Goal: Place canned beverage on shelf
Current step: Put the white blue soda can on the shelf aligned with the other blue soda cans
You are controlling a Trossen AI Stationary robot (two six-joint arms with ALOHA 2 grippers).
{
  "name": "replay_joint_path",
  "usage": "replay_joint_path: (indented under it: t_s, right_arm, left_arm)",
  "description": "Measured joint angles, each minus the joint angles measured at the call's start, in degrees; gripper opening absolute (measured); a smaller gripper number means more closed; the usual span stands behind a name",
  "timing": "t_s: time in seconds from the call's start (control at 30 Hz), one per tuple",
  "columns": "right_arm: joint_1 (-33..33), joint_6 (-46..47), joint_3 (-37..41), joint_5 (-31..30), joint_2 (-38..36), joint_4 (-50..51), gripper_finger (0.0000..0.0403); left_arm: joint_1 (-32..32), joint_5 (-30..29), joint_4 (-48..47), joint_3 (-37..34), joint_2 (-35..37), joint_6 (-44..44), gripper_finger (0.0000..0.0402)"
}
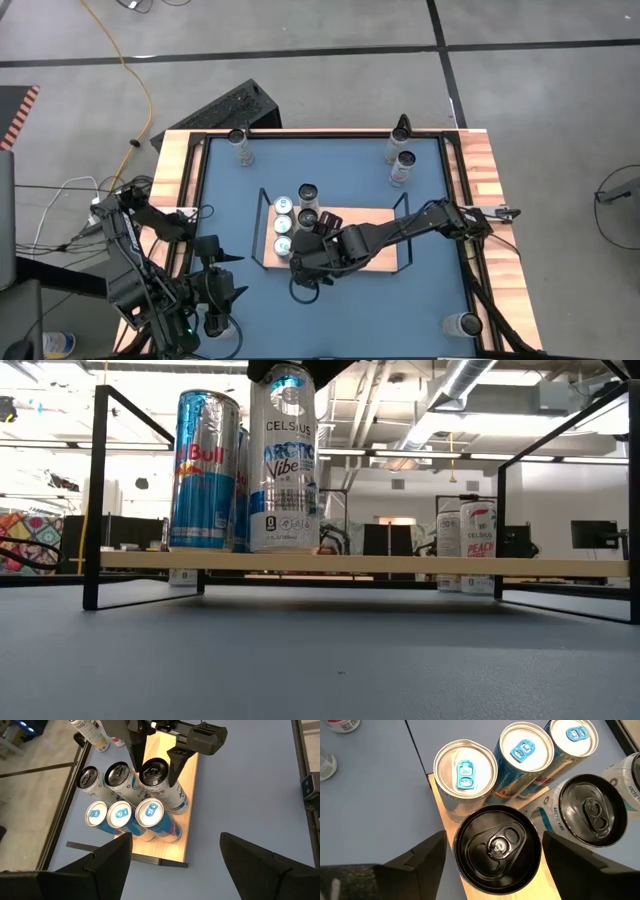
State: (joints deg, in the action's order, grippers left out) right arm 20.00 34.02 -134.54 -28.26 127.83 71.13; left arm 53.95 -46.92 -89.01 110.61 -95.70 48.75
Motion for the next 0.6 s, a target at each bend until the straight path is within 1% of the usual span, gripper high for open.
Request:
replay_joint_path:
  t_s: [0.23, 0.5, 0.6]
  right_arm:
    - [0.3, -0.4, -0.1, -0.3, -0.4, 1.1, 0.0311]
    - [1.2, 1.8, -0.1, -0.7, -2.1, 10.3, 0.0311]
    - [2.2, 2.0, -0.1, -1.6, -3.0, 11.8, 0.0311]
  left_arm:
    - [0.0, 0.0, 0.0, 0.0, 0.0, 0.1, 0.0286]
    - [0.0, 0.6, 0.0, 0.0, 0.0, 0.4, 0.0286]
    - [0.0, 0.6, 0.0, 0.0, 0.0, 0.4, 0.0286]
